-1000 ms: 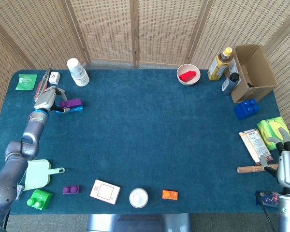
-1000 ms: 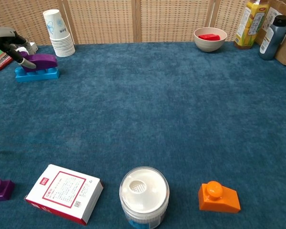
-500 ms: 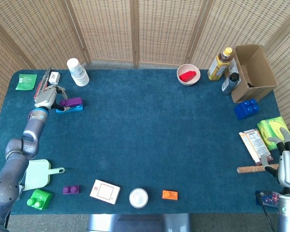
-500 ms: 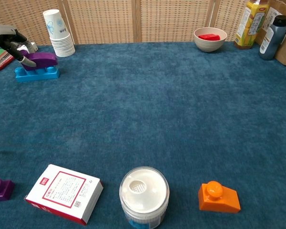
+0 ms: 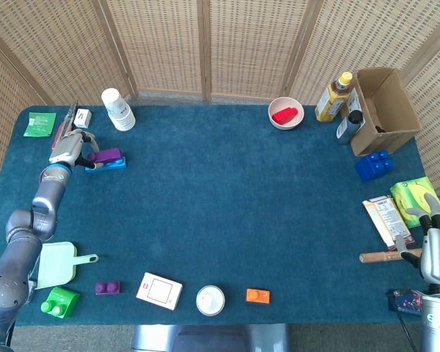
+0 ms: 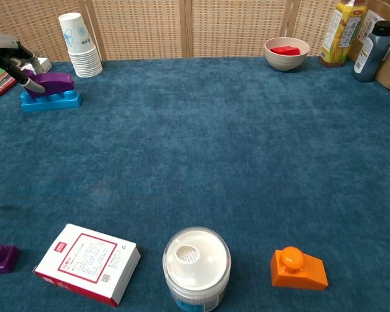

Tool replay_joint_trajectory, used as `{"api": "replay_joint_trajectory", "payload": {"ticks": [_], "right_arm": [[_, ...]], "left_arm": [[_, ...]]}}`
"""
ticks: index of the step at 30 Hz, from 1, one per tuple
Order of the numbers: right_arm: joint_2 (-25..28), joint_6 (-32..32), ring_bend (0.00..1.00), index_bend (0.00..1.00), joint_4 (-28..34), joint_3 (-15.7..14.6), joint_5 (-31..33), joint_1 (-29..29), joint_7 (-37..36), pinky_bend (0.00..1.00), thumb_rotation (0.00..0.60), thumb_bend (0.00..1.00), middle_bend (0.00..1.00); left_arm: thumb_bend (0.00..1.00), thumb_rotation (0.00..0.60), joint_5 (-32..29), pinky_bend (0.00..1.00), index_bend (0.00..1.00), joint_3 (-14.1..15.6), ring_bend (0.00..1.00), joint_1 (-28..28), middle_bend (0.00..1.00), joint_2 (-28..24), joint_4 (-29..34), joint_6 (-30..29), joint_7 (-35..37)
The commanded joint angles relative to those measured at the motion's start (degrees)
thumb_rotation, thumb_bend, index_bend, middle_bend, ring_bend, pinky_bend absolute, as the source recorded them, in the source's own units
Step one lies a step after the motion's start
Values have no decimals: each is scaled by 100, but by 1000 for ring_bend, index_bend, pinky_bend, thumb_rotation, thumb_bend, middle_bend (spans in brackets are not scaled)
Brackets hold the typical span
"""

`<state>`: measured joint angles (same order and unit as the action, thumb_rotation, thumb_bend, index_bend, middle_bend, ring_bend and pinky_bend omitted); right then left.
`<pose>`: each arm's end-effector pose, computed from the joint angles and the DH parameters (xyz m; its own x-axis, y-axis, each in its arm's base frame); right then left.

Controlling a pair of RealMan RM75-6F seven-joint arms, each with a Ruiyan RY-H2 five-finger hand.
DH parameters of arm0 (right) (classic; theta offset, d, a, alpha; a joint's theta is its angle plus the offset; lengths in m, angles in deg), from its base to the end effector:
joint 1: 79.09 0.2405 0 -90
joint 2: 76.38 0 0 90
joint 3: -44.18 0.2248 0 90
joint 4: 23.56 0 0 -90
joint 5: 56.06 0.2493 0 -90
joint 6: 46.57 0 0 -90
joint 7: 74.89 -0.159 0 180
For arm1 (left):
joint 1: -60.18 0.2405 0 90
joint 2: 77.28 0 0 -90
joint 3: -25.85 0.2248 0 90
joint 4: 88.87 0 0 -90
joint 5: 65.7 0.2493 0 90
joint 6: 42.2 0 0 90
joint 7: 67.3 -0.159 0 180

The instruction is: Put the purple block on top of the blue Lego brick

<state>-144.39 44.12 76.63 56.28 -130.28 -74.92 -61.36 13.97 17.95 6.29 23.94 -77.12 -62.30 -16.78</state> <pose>-0.2718 -0.2226 0.1263 0.4055 0.1878 0.8946 -0.9064 0.2094 0.3669 -0.2985 0.5162 0.0581 0.1734 0.3088 0.9352 0.9541 0.1827 -0.2372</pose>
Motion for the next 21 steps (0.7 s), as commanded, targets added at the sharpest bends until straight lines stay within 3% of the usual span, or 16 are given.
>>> {"api": "replay_joint_trajectory", "payload": {"ticks": [1, 21], "right_arm": [[-2, 9, 0, 323, 2, 1, 5, -5, 5, 0, 600, 287, 135], [-15, 25, 0, 322, 14, 14, 10, -4, 32, 0, 600, 285, 135]], "left_arm": [[369, 600, 0, 0, 593, -1, 26, -6, 221, 10, 0, 1, -5], [370, 600, 219, 0, 651, 184, 22, 36, 217, -167, 154, -240, 261]]}}
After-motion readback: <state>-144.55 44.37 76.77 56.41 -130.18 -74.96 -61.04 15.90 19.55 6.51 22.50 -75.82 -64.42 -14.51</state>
